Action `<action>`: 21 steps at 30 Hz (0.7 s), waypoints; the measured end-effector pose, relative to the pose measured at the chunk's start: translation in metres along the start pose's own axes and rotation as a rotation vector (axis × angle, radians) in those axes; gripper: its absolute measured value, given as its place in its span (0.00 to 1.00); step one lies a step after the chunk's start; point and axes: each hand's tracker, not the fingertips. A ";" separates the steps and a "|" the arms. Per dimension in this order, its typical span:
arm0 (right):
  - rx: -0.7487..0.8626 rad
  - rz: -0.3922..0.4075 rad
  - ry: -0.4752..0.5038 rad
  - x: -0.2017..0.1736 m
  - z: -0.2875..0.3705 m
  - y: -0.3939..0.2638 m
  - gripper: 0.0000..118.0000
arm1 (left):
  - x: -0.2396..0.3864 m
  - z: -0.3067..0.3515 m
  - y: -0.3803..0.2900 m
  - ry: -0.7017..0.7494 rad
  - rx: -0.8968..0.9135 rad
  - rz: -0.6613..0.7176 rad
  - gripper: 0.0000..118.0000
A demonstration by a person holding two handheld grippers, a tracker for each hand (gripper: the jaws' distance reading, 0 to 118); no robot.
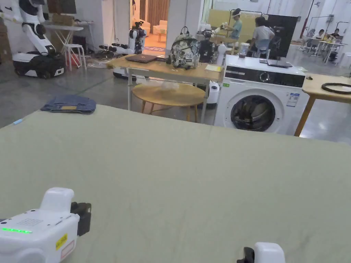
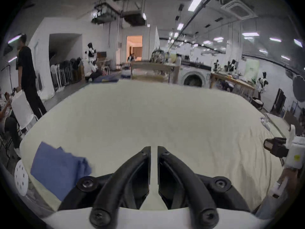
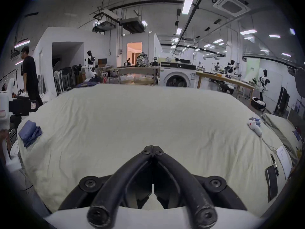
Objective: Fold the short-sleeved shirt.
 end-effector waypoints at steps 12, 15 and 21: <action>0.207 -0.077 -0.075 0.020 0.013 0.035 0.00 | 0.093 -0.001 0.008 0.040 0.227 -0.035 0.00; 0.232 -0.081 -0.093 0.022 0.014 0.038 0.00 | 0.098 0.000 0.007 0.046 0.254 -0.047 0.00; 0.271 -0.050 -0.113 0.020 0.019 0.037 0.00 | 0.104 0.000 0.006 0.047 0.279 -0.146 0.00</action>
